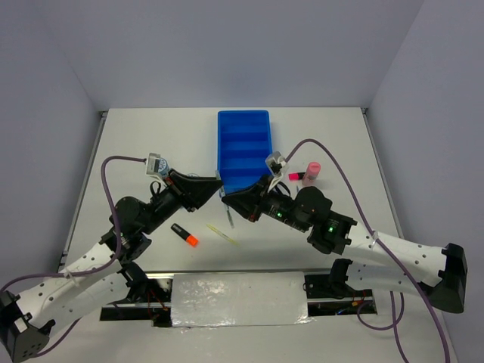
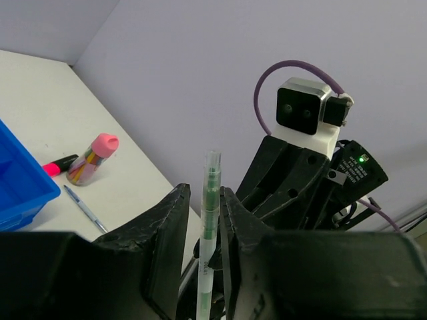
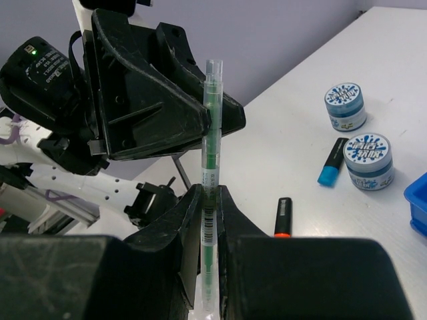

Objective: Sort the stationery into containers
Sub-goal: Close the pen cap on the pen.

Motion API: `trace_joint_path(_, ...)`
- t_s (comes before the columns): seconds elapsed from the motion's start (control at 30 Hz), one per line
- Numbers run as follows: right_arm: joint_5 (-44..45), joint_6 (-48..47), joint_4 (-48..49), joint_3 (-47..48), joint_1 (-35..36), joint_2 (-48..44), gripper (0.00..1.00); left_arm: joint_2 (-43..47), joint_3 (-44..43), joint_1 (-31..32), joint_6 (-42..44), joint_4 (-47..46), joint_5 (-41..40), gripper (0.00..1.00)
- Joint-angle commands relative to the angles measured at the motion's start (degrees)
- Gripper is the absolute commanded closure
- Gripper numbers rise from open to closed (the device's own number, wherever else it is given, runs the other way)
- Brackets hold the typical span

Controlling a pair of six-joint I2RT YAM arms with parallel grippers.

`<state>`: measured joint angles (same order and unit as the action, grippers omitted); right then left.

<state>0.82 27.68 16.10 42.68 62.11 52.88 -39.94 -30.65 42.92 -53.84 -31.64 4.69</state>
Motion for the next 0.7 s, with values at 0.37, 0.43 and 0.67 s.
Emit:
trace_joint_path(0.37, 1.5, -1.7, 5.7, 2.5, 0.3, 0.5, 1.00, -2.6, -3.4, 0.2, 3.8, -2.4, 9.2, 0.69)
trace_joint_path(0.43, 0.7, -1.8, 5.4, 2.7, 0.2, 0.6, 1.00, -2.3, -3.1, 0.2, 3.8, -2.5, 8.9, 0.85)
trace_joint_path(0.67, -4.2, -3.7, 4.4, 1.4, 0.2, 0.8, 0.71, -1.4, -6.3, 0.2, 9.1, 0.5, 11.0, 1.00)
